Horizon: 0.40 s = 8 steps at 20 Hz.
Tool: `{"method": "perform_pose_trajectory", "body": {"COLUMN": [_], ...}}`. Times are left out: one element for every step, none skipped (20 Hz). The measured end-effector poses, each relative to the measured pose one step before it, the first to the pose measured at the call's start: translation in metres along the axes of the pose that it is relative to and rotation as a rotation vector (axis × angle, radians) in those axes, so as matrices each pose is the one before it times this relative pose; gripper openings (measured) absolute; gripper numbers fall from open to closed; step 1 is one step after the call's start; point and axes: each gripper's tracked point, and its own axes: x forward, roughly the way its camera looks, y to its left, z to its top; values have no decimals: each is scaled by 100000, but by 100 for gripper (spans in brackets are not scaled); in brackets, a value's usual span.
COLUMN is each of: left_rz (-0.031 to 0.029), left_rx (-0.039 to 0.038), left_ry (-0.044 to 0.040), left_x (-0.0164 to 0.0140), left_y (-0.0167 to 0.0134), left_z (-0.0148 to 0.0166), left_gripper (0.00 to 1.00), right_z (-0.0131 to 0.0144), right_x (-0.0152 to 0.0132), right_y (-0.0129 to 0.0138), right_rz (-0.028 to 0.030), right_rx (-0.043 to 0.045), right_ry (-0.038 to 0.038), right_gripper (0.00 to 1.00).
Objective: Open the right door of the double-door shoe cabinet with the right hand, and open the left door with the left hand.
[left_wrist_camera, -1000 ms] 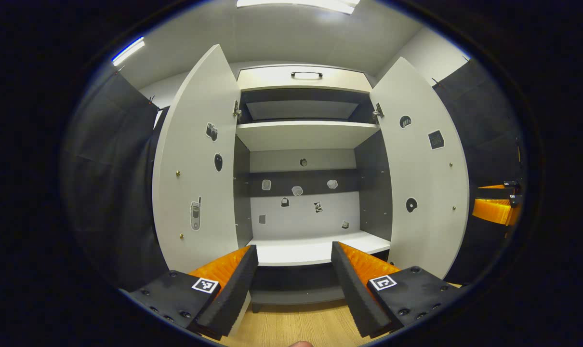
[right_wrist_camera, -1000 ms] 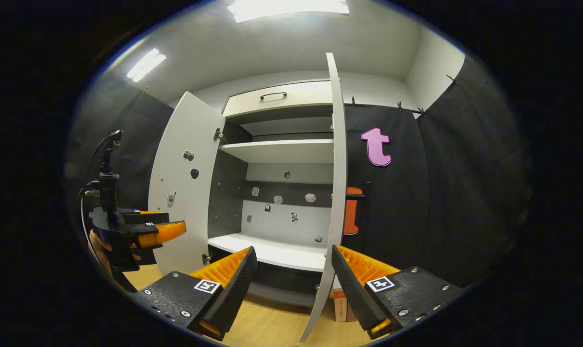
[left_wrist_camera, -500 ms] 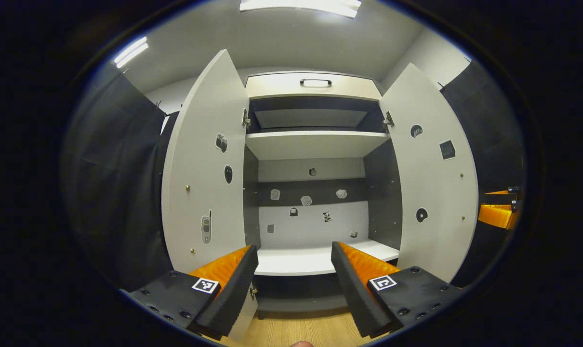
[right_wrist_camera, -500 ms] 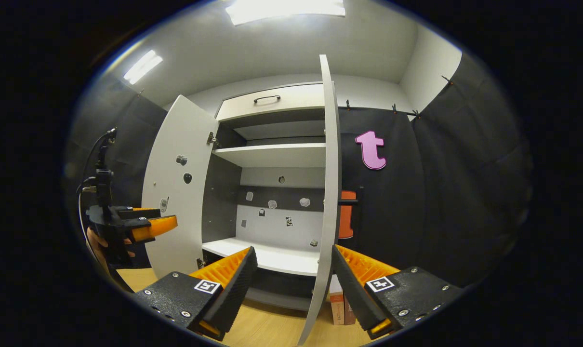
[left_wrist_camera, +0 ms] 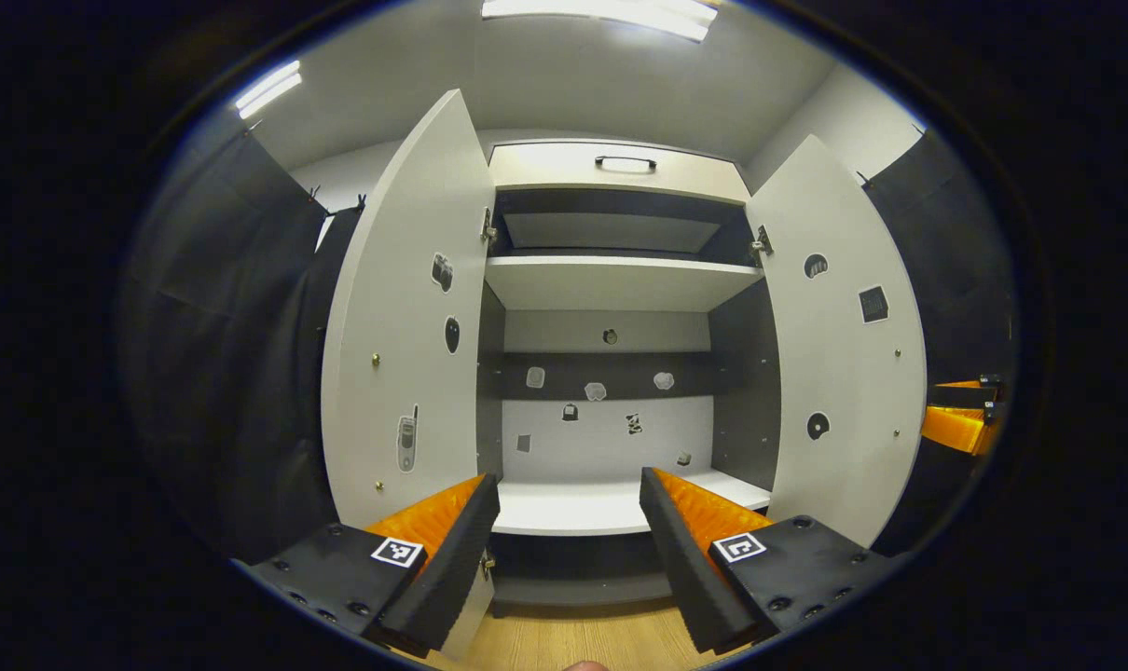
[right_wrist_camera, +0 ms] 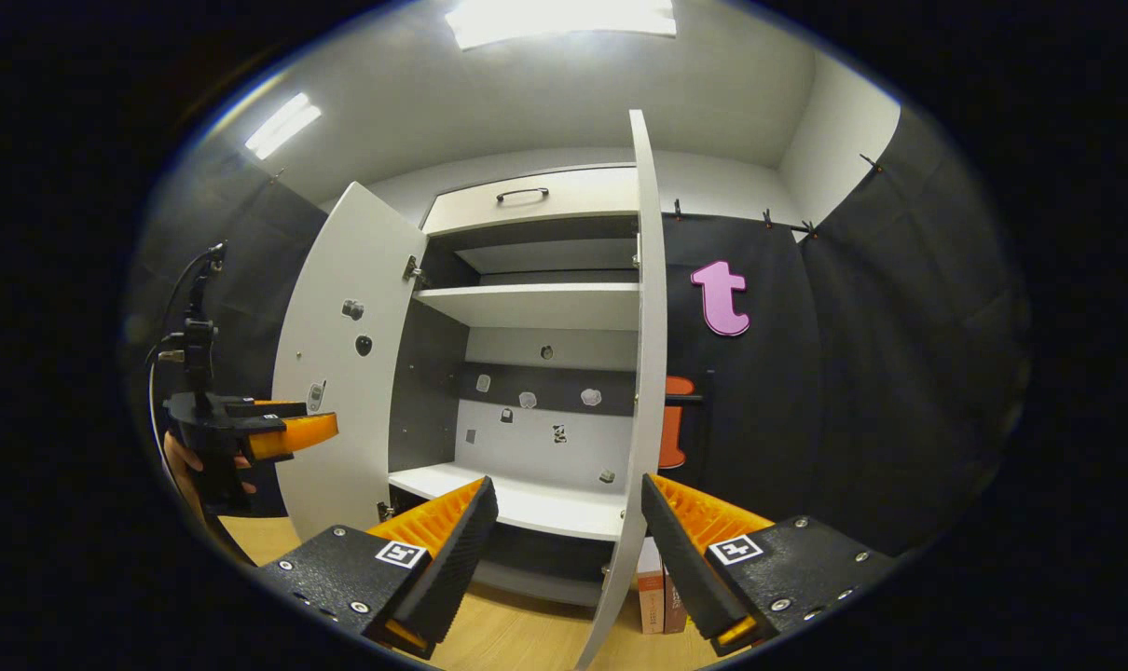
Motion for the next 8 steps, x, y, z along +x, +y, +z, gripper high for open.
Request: {"method": "perform_pose_trajectory", "body": {"left_rz": [217, 29, 391, 372, 204, 70, -100, -114], "left_rx": [45, 122, 157, 143, -58, -151, -328, -494], "left_ry": [24, 15, -69, -91, -202, 19, -220, 3], "left_x": [-50, -55, 16, -4, 10, -82, 29, -49], "left_y": [108, 14, 180, 131, 70, 60, 9, -6], "left_z": [10, -70, 36, 9, 35, 23, -7, -59], "left_gripper": [97, 100, 97, 100, 97, 97, 100, 97], "right_z": [-115, -104, -58, 51, 62, -9, -35, -43], "right_x": [51, 13, -1, -6, 19, -29, 87, -10], "right_y": [37, 4, -29, -19, -32, 22, -37, 43], "right_rz": [304, 105, -67, -91, -68, 156, -129, 62], "right_rx": [-17, 29, -64, 8, 96, 5, 58, -122], "right_ry": [335, 303, 262, -1, -172, -50, -118, 102], "right_gripper": [94, 94, 94, 94, 94, 97, 97, 97]}}
